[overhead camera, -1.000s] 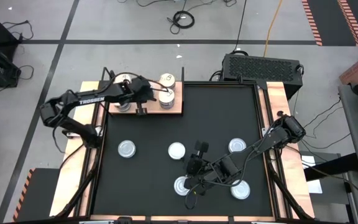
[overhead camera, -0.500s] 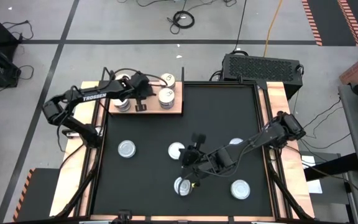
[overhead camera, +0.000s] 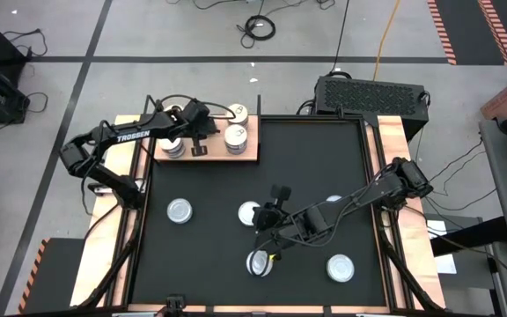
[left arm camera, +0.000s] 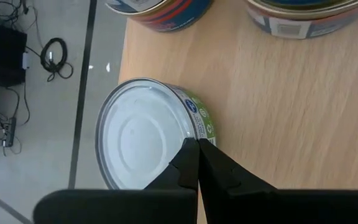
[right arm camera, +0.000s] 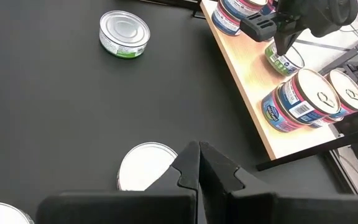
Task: Stack canned seafood by type on shelf
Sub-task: Put the green tuna can on the shelf
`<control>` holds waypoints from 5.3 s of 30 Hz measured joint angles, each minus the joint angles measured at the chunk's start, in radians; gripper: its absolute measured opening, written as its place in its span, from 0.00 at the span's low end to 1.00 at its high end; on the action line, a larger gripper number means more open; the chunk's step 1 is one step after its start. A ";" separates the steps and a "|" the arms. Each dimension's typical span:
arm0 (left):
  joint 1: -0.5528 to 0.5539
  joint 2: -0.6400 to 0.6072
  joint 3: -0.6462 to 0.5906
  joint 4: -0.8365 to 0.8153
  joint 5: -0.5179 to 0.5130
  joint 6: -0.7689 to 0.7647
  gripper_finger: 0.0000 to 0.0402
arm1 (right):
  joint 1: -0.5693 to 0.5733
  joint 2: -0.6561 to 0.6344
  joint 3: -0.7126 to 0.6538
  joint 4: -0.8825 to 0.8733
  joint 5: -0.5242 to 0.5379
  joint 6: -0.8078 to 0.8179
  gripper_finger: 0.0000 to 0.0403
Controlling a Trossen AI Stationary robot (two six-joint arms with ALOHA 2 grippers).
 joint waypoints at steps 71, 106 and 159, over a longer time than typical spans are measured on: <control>-1.294 -0.189 -0.233 -0.423 -0.130 -1.273 0.45 | -0.052 0.136 0.000 0.481 -0.415 -0.213 0.00; -1.387 0.021 -0.183 -0.500 -0.286 -1.314 0.00 | -0.051 0.136 0.000 0.479 -0.414 -0.212 0.00; -0.286 -0.176 -0.150 -0.122 -0.128 -0.192 0.00 | -0.053 0.118 0.000 0.225 -0.384 -0.212 0.00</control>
